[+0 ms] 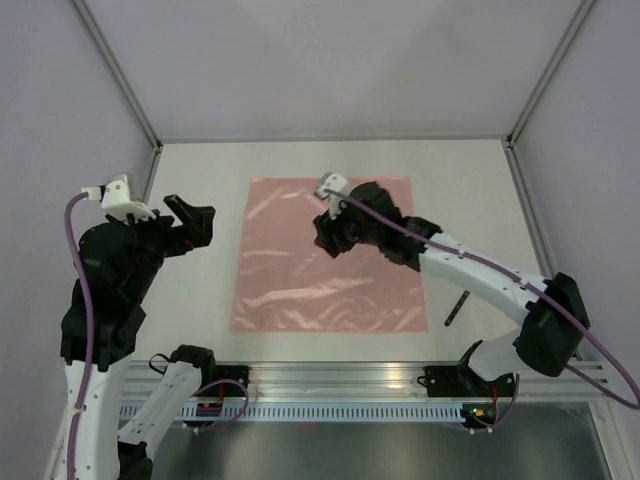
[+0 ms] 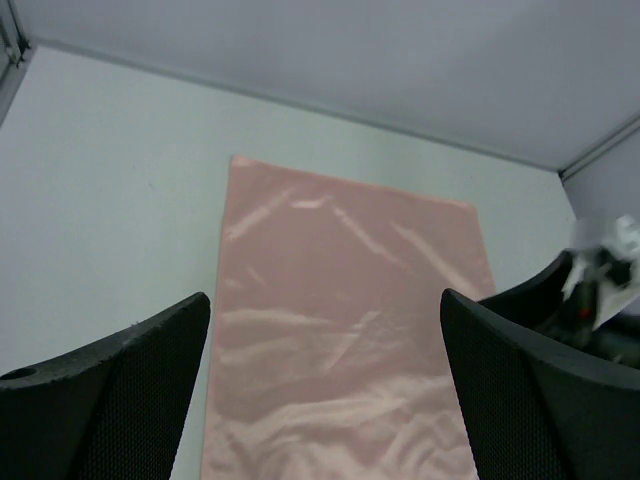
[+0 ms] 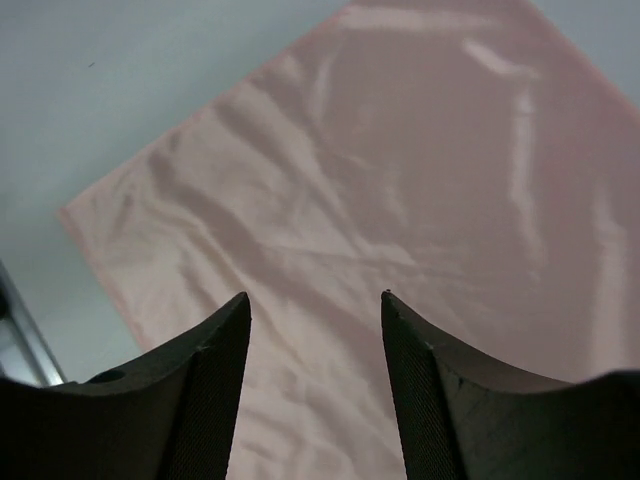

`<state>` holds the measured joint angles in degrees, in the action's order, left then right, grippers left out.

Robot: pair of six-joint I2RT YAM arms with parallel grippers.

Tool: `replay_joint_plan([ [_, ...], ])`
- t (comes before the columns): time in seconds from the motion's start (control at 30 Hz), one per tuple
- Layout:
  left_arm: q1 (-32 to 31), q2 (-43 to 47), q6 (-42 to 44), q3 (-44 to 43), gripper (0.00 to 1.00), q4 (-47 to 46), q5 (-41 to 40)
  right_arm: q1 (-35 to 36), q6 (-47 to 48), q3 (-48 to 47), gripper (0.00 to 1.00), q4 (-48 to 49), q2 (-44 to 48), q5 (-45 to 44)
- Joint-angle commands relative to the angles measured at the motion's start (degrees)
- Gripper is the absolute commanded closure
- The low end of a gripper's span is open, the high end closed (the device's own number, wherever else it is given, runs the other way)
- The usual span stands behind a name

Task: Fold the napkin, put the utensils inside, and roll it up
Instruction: Fold the napkin

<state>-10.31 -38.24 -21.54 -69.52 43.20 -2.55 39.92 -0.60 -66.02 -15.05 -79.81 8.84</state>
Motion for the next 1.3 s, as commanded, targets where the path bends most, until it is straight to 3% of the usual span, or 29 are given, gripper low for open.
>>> replay_joint_plan([
  [0.0, 0.3, -1.0, -1.8, -6.9, 0.0, 3.2, -2.5, 12.1, 2.2, -4.5, 0.4, 1.2, -7.2, -7.3],
  [0.1, 0.3, -1.3, -2.2, -10.5, 0.0, 4.4, -3.3, 22.9, 4.6, -8.2, 0.44, 2.6, -15.7, -10.6],
  [0.2, 0.2, -1.3, -2.5, -12.8, 0.0, 5.2, -4.0, 27.2, 4.8, -13.2, 0.46, 3.4, -25.0, -9.9],
  [0.5, 0.3, -0.9, -1.8, -14.9, 0.0, 7.4, -6.9, 33.8, 4.6, -22.4, 0.47, 7.7, -39.0, -10.5],
  [0.9, 0.2, -0.3, -1.0, -13.5, 0.0, 7.9, -7.4, 36.7, 2.3, -27.4, 0.48, 10.0, -48.1, -11.8],
  [1.27, 0.2, 0.6, 0.0, -11.9, 0.0, 8.0, -8.4, 36.9, 2.9, -26.3, 0.49, 11.0, -50.3, -13.3],
])
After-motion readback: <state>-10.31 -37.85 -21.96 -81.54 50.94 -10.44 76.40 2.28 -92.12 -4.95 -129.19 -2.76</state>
